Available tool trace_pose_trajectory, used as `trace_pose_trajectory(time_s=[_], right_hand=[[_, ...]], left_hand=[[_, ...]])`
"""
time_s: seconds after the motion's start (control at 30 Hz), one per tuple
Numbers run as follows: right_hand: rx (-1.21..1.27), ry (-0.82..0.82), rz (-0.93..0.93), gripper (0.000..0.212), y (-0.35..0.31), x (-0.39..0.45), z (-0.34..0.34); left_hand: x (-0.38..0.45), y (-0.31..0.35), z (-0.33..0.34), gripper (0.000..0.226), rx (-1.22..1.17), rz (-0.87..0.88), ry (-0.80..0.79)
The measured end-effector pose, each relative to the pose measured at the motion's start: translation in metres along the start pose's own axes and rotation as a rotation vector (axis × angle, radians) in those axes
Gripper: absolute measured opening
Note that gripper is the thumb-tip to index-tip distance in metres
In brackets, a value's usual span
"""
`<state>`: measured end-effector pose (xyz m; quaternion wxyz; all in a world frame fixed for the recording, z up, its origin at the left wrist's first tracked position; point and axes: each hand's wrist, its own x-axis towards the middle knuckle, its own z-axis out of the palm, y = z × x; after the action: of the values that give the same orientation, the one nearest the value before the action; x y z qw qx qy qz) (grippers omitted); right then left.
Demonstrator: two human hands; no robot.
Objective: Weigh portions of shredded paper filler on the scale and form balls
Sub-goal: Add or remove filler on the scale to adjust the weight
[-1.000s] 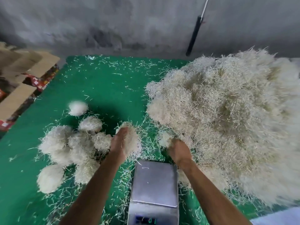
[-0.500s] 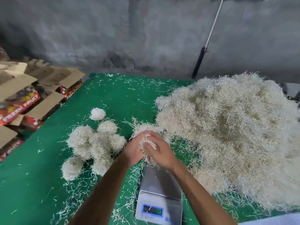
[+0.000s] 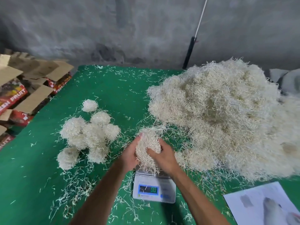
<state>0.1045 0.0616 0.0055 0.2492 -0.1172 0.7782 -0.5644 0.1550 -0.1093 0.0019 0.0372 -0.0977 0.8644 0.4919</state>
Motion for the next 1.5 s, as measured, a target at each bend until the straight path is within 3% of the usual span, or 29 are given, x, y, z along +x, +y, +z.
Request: trace_pose_trajectory(time_s=[0.03, 0.07, 0.1, 0.13, 0.17, 0.27, 0.33, 0.4, 0.43, 0.5, 0.53, 0.6, 0.67, 0.73, 0.8, 0.87, 0.9, 0.97, 1.07, 1.17, 1.2, 1.27, 1.37, 1.43, 1.5], right_hand=[[0.044, -0.025, -0.01, 0.076, 0.0, -0.005, 0.002], [0.071, -0.046, -0.021, 0.06, 0.002, -0.008, 0.005], [0.099, -0.063, -0.024, 0.045, 0.0, -0.011, 0.006], [0.135, -0.095, -0.024, 0.036, -0.001, -0.015, 0.007], [0.163, -0.136, -0.011, 0.041, -0.003, -0.019, 0.006], [0.114, -0.212, 0.071, 0.103, 0.001, -0.027, 0.002], [0.1, -0.228, 0.075, 0.11, 0.001, -0.032, 0.0], [0.168, -0.142, 0.111, 0.095, -0.003, -0.036, -0.003], [0.23, -0.081, 0.111, 0.084, -0.004, -0.037, -0.005], [0.347, 0.051, 0.07, 0.052, -0.005, -0.037, -0.009], [0.369, 0.15, 0.051, 0.041, -0.005, -0.037, -0.013], [0.316, 0.35, 0.08, 0.059, 0.0, -0.034, -0.023], [0.318, 0.424, 0.128, 0.082, 0.008, -0.028, -0.033], [0.285, 0.432, 0.153, 0.084, 0.017, -0.02, -0.039], [0.26, 0.443, 0.159, 0.085, 0.021, -0.013, -0.042], [0.305, 0.452, 0.18, 0.087, 0.02, -0.006, -0.038], [0.323, 0.453, 0.193, 0.087, 0.02, -0.002, -0.035], [0.346, 0.451, 0.232, 0.084, 0.02, 0.005, -0.029], [0.414, 0.385, 0.353, 0.081, 0.022, 0.017, -0.009], [0.388, 0.274, 0.418, 0.08, 0.024, 0.021, 0.016], [0.385, 0.249, 0.415, 0.079, 0.023, 0.021, 0.022], [0.326, 0.239, 0.338, 0.086, 0.018, 0.019, 0.027], [0.146, 0.301, 0.113, 0.101, 0.011, 0.01, 0.018], [0.104, 0.337, -0.01, 0.096, 0.009, 0.003, 0.006], [0.05, 0.343, -0.071, 0.095, 0.013, -0.001, -0.004]], left_hand=[[-0.005, 0.007, 0.0, 0.058, -0.046, 0.026, 0.026], [-0.008, 0.017, 0.002, 0.032, -0.19, -0.073, 0.048], [-0.013, 0.022, 0.0, 0.024, -0.42, -0.224, 0.024], [-0.014, 0.019, 0.002, 0.036, -0.731, -0.413, 0.021], [-0.016, 0.016, 0.002, 0.046, -0.777, -0.526, 0.076], [-0.025, -0.006, 0.01, 0.053, -0.293, -0.679, 0.203], [-0.033, -0.016, 0.013, 0.047, -0.273, -0.778, 0.259], [-0.031, -0.015, 0.014, 0.045, -0.191, -0.739, 0.254], [-0.025, -0.008, 0.013, 0.046, -0.11, -0.693, 0.176], [-0.012, 0.012, 0.014, 0.048, -0.202, -0.575, 0.091], [-0.01, 0.022, 0.016, 0.046, -0.357, -0.52, 0.023], [-0.009, 0.03, 0.013, 0.033, -0.602, -0.413, -0.037], [-0.023, 0.023, 0.005, 0.015, -0.53, -0.357, -0.055], [-0.036, 0.017, 0.0, 0.016, -0.342, -0.315, -0.119], [-0.041, 0.005, 0.002, 0.02, -0.512, -0.512, -0.179], [-0.043, -0.001, 0.003, 0.016, -0.598, -0.546, -0.167], [-0.044, -0.009, 0.001, 0.014, -0.539, -0.479, -0.168], [-0.053, -0.014, -0.009, 0.028, -0.33, -0.346, -0.233], [-0.061, -0.028, -0.01, 0.021, -0.481, -0.412, -0.389], [-0.054, -0.037, -0.004, 0.063, -0.736, -0.477, -0.298], [-0.051, -0.035, -0.006, 0.066, -0.753, -0.484, -0.218], [-0.046, -0.037, -0.007, 0.073, -0.468, -0.345, -0.078], [-0.032, -0.039, -0.005, 0.083, -0.605, -0.374, -0.003], [-0.02, -0.037, -0.002, 0.073, -0.581, -0.207, -0.024], [-0.004, -0.022, 0.006, 0.057, -0.705, -0.231, -0.039]])
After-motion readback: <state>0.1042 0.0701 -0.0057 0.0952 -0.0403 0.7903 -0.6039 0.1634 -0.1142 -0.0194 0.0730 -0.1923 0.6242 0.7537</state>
